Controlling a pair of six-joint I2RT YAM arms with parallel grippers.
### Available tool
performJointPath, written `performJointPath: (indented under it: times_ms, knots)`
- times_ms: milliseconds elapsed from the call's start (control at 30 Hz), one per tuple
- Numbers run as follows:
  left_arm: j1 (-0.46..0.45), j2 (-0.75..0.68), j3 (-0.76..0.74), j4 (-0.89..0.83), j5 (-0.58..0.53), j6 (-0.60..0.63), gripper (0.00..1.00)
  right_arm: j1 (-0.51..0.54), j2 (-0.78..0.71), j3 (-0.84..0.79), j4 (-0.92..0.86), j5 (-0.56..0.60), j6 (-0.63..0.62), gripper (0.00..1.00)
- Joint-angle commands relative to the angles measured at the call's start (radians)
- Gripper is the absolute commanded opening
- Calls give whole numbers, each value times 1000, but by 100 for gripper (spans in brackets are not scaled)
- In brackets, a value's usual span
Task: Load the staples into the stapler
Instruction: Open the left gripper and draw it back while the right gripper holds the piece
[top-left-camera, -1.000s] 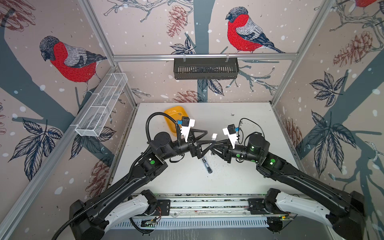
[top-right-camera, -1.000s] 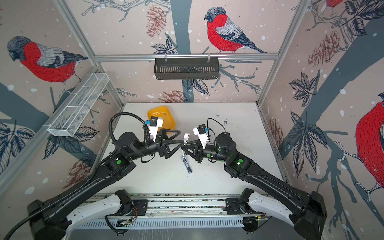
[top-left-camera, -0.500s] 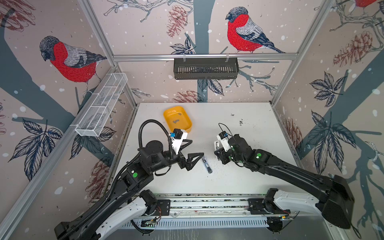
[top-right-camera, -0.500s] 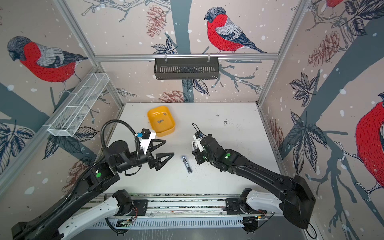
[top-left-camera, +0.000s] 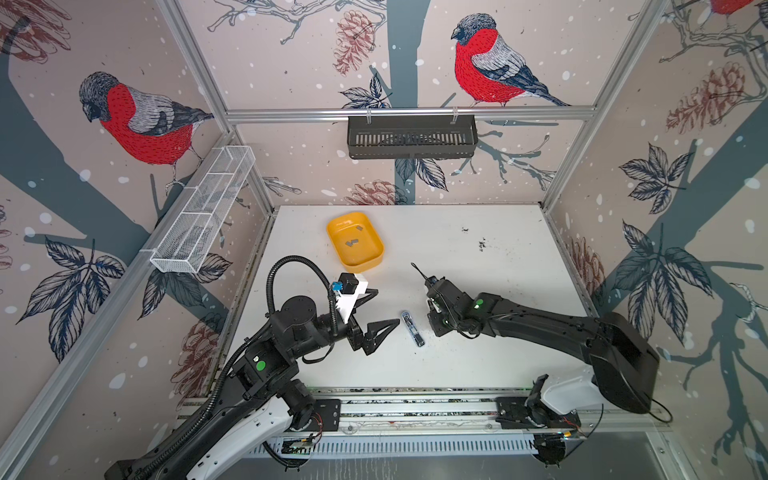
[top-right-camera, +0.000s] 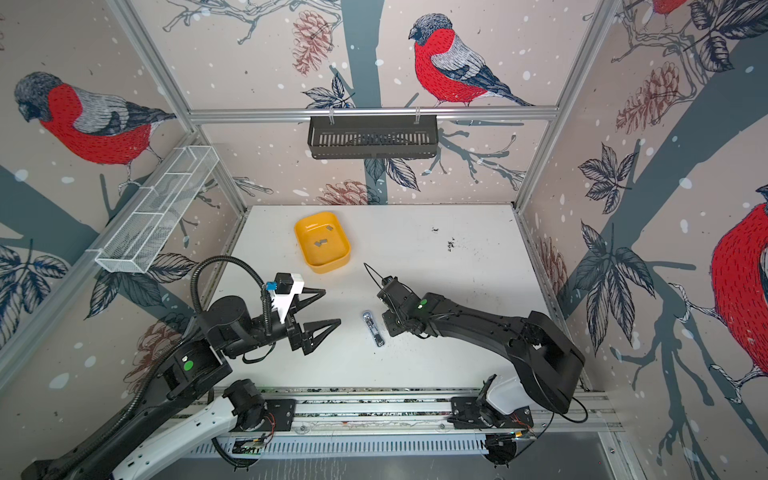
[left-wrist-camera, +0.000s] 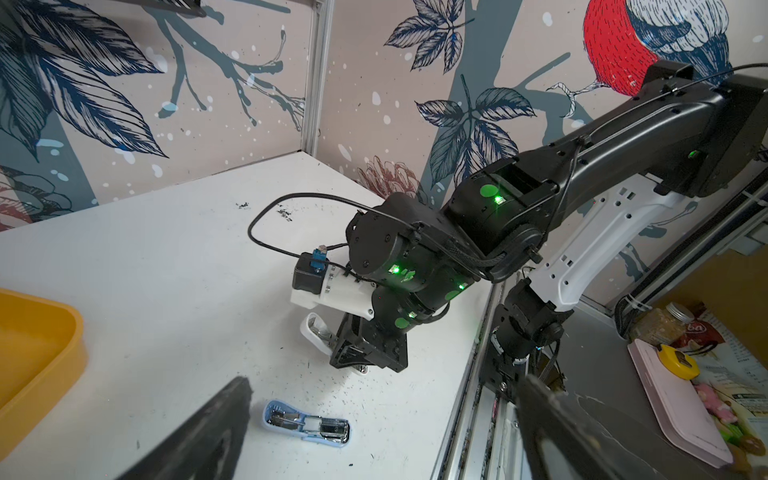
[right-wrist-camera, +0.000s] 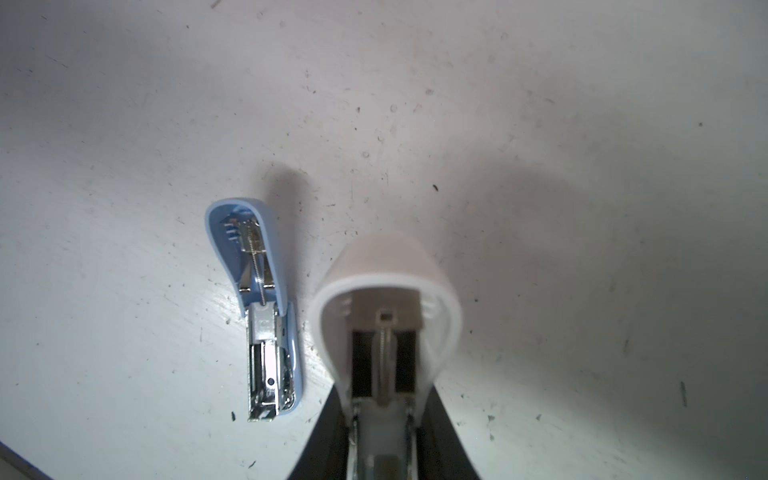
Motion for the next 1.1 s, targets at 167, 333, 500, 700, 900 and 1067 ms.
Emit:
performJointPath:
  times_ms: [167, 333, 500, 700, 900, 1067]
  knots:
    - [4, 26, -1, 38, 47, 16, 99, 13, 70, -15, 33, 9, 23, 14]
    - [7, 9, -9, 42, 51, 11, 98, 15, 99, -22, 41, 2, 29, 14]
    - [13, 0, -11, 45, 44, 7, 99, 16, 121, -24, 45, 3, 40, 15]
    - [20, 8, -12, 53, 62, 2, 99, 19, 140, -26, 50, 13, 55, 18]
    - [32, 6, -20, 75, 90, -10, 99, 25, 148, -28, 55, 21, 71, 24]
    - [36, 2, -21, 72, 92, -11, 99, 28, 157, -26, 52, 29, 74, 27]
